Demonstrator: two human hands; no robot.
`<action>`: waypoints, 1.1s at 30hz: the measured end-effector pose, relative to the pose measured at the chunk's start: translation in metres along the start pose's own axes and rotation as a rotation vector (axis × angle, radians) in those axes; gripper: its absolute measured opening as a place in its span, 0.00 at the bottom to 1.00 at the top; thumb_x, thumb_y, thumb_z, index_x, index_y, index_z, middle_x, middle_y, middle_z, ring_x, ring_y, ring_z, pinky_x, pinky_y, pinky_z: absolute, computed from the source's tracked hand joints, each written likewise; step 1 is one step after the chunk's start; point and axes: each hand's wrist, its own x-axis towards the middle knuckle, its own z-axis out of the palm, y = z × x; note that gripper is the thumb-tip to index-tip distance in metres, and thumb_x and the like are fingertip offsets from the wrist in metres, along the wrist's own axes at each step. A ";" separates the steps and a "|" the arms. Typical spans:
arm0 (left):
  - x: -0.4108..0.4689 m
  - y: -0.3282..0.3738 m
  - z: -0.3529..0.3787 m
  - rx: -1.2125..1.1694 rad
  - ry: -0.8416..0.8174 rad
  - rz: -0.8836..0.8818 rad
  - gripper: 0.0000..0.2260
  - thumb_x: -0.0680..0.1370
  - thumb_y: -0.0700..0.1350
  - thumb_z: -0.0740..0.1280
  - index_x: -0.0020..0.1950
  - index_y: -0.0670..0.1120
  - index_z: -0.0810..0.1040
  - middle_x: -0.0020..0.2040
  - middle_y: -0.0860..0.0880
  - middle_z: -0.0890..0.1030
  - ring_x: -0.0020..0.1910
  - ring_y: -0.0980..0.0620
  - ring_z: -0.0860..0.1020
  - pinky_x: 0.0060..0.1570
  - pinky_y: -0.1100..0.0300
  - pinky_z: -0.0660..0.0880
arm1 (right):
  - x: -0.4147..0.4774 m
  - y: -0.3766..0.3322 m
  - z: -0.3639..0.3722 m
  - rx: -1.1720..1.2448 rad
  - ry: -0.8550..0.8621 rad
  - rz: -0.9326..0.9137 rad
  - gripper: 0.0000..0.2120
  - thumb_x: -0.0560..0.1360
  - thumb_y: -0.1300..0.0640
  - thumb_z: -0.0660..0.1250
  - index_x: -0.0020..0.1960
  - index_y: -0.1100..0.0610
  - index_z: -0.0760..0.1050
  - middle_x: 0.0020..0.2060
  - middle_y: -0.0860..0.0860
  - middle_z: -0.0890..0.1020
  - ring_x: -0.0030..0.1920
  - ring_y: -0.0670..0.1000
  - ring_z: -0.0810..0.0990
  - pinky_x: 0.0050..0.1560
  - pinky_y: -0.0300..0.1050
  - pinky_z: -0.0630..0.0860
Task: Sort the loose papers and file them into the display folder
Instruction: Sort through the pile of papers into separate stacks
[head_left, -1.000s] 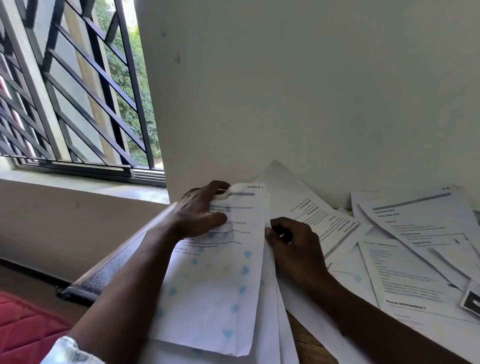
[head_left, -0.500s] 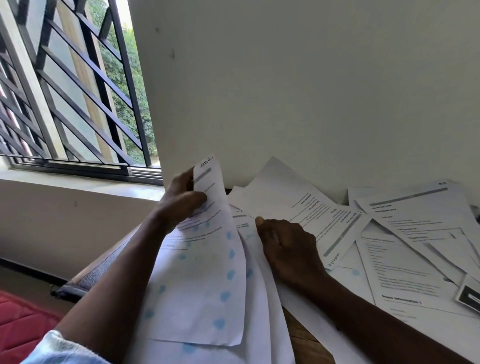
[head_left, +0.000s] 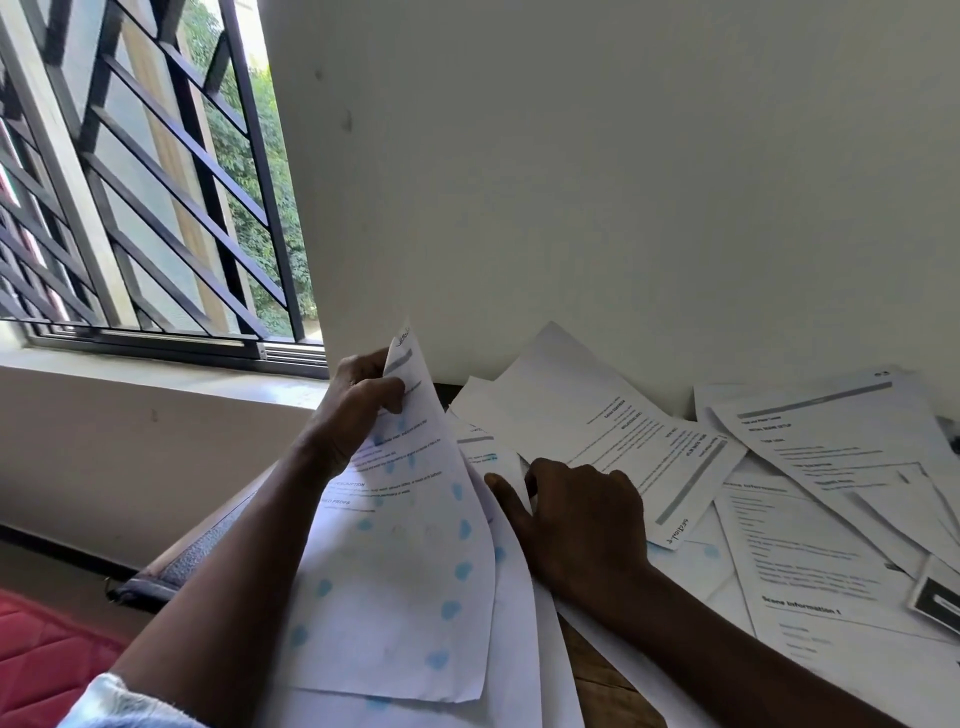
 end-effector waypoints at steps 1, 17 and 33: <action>0.000 0.000 0.000 0.001 0.003 -0.001 0.08 0.59 0.38 0.61 0.35 0.42 0.76 0.29 0.50 0.76 0.28 0.52 0.73 0.32 0.62 0.69 | -0.001 -0.001 0.001 0.023 0.006 -0.006 0.30 0.80 0.29 0.47 0.53 0.49 0.77 0.46 0.47 0.84 0.47 0.50 0.80 0.53 0.47 0.69; 0.001 -0.002 -0.004 -0.005 0.038 0.004 0.07 0.59 0.39 0.62 0.35 0.42 0.77 0.31 0.46 0.77 0.32 0.47 0.76 0.34 0.60 0.72 | 0.019 0.014 0.027 0.943 -0.017 0.028 0.13 0.75 0.55 0.77 0.58 0.48 0.83 0.40 0.47 0.85 0.41 0.45 0.83 0.42 0.35 0.76; 0.004 -0.010 -0.012 0.229 -0.072 0.024 0.22 0.60 0.47 0.66 0.47 0.33 0.81 0.41 0.35 0.82 0.37 0.44 0.79 0.38 0.51 0.74 | 0.010 0.009 0.029 0.911 0.065 -0.150 0.25 0.76 0.62 0.71 0.61 0.34 0.74 0.41 0.40 0.82 0.44 0.44 0.81 0.46 0.43 0.79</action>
